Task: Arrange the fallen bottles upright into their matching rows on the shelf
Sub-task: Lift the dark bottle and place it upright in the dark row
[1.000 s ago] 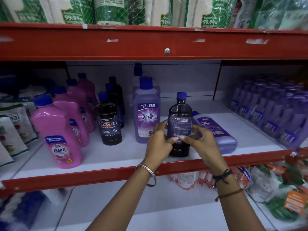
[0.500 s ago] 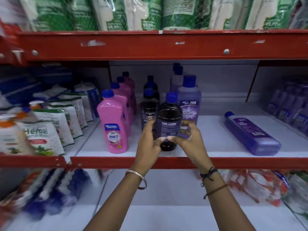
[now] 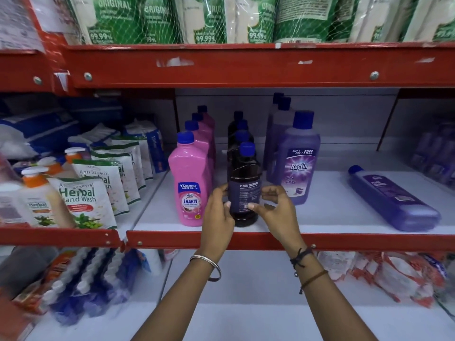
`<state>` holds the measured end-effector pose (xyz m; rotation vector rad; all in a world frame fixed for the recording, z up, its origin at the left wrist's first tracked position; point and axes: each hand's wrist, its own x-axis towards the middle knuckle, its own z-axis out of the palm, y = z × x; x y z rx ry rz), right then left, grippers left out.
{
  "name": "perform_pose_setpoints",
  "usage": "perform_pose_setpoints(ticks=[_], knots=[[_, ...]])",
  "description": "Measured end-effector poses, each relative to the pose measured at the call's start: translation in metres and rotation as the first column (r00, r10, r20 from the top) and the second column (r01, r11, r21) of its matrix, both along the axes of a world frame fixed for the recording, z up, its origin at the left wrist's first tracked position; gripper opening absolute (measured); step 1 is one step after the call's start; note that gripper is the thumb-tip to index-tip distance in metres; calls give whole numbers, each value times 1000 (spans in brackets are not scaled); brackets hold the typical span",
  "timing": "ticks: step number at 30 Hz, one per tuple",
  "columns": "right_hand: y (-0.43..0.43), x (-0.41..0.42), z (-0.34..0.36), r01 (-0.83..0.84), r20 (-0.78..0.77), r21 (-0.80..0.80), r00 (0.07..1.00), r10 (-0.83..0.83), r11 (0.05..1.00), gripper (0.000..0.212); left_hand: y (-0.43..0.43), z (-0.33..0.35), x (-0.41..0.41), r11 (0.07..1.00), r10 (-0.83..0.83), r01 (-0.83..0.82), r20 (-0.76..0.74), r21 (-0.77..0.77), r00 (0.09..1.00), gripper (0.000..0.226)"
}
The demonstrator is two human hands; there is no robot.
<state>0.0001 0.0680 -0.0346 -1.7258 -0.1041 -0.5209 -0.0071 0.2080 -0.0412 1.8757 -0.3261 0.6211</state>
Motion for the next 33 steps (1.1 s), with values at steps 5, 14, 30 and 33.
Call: perform_pose_setpoints(ticks=[5,14,30,33], knots=[[-8,1,-4,-62,5,3,998,62,998,33,8,-2,6,998,-21,20,-14,-67,1000,34],[-20,-2,0,-353,-47,88,933,358,932,27,4,4,7,987,-136,121,-146,-105,980,61],[-9,2,-5,-128,-10,2,992,128,992,22,3,3,-2,998,-9,14,-72,67,997,59],[-6,-1,-1,-103,-6,-22,995,103,994,17,-1,1,-5,999,21,-18,-50,46,999,58]])
